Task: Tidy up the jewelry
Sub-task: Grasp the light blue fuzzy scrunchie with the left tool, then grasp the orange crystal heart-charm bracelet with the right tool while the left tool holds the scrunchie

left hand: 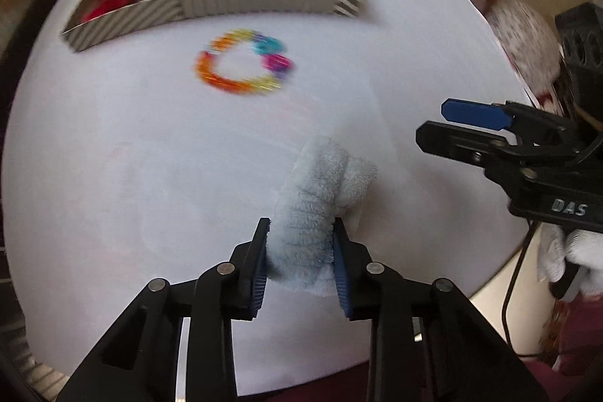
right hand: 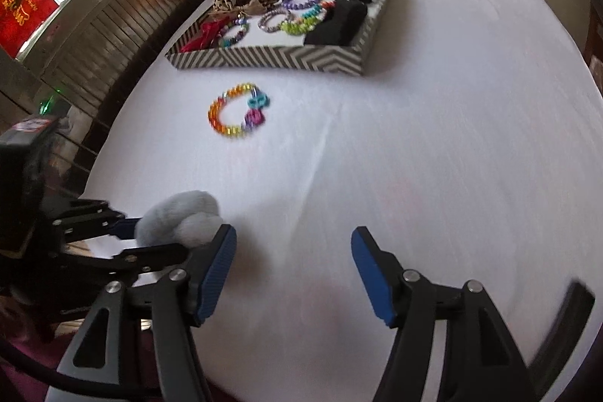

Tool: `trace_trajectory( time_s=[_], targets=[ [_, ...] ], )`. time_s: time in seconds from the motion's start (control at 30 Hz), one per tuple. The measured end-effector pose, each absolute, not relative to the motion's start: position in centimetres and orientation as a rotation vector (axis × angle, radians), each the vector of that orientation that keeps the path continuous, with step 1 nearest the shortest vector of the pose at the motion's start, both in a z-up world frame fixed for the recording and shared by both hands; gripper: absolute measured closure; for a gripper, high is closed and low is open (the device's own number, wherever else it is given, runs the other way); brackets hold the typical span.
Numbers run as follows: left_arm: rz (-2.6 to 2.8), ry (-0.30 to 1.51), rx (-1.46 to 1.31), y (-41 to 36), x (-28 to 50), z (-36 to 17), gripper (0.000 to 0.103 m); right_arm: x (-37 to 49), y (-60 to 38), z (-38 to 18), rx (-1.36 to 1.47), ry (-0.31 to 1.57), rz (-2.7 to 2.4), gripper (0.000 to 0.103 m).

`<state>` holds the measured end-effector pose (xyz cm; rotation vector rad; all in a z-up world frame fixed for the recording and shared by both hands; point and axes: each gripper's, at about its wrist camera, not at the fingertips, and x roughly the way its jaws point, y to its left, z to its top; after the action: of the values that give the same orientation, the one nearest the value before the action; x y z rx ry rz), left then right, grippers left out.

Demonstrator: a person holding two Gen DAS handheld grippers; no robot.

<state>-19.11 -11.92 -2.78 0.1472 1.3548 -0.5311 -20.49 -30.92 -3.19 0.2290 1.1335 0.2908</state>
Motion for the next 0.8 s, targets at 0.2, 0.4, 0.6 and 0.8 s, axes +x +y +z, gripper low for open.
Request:
trace_trajectory(
  time_s=[0.2, 0.4, 0.6, 0.8],
  targets=[
    [-0.439, 1.338, 0.061, -8.2, -16.7, -2.3, 0.096, -14.8, -27.6, -3.4, 0.176, 1.108, 0.321, 0.058],
    [-0.375, 1.328, 0.005, -5.2, -14.5, -1.8, 0.096, -10.0, -24.0, -3.9, 0.063, 1.112, 0.354, 0.061],
    [-0.331, 1.342, -0.030, -3.4, -13.1, -2.1, 0.096, -6.7, -21.7, -5.6, -0.079, 1.150, 0.394, 0.062],
    [-0.318, 1.351, -0.048, -3.2, -12.0, -2.4, 0.096, -6.1, -20.4, -6.0, -0.168, 1.146, 0.424, 0.094]
  ],
)
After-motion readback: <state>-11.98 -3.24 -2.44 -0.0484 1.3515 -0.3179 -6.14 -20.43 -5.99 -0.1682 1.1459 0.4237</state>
